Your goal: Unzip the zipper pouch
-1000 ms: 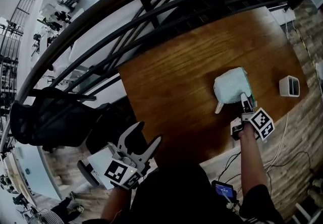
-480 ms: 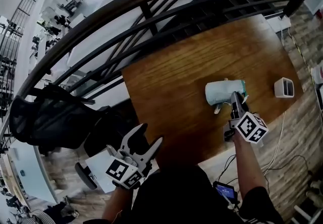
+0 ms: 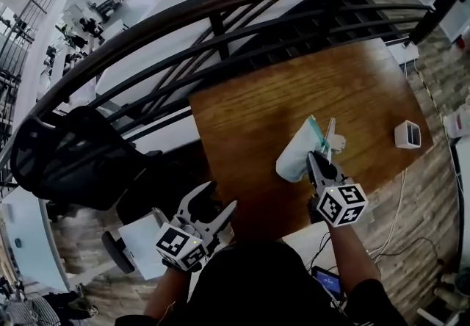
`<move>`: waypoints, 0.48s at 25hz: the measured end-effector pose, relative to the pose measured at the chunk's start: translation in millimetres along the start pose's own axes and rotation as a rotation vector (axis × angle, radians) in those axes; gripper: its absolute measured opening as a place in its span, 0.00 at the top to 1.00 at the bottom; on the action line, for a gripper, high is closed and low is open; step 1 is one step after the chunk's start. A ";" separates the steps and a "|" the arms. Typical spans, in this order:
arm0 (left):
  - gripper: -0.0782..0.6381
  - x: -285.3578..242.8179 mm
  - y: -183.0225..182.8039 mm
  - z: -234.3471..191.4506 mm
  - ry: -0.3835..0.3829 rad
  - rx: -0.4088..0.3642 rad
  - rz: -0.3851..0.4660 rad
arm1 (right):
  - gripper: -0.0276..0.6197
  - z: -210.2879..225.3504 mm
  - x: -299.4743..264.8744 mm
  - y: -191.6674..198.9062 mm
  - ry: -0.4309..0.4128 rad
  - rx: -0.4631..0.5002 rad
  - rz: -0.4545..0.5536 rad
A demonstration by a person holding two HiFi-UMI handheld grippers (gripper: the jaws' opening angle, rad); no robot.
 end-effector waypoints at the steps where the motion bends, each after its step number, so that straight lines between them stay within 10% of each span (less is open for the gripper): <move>1: 0.50 3.1 1.0 -1.6 0.006 0.001 0.000 | 0.96 -10.5 1.3 2.6 -0.026 0.026 -0.011; 12: 0.50 4.2 1.2 -15.1 0.107 0.025 -0.006 | 0.96 -110.7 46.6 -12.2 -0.360 0.391 0.008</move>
Point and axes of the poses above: the fingertips, and each gripper's own axes: x backward along the fingers, z to its right, y out of its underside, the point moved 6 cm from there along x, backward along the fingers, and after that the axes turned 4 degrees about z, right-handed, at the moved point
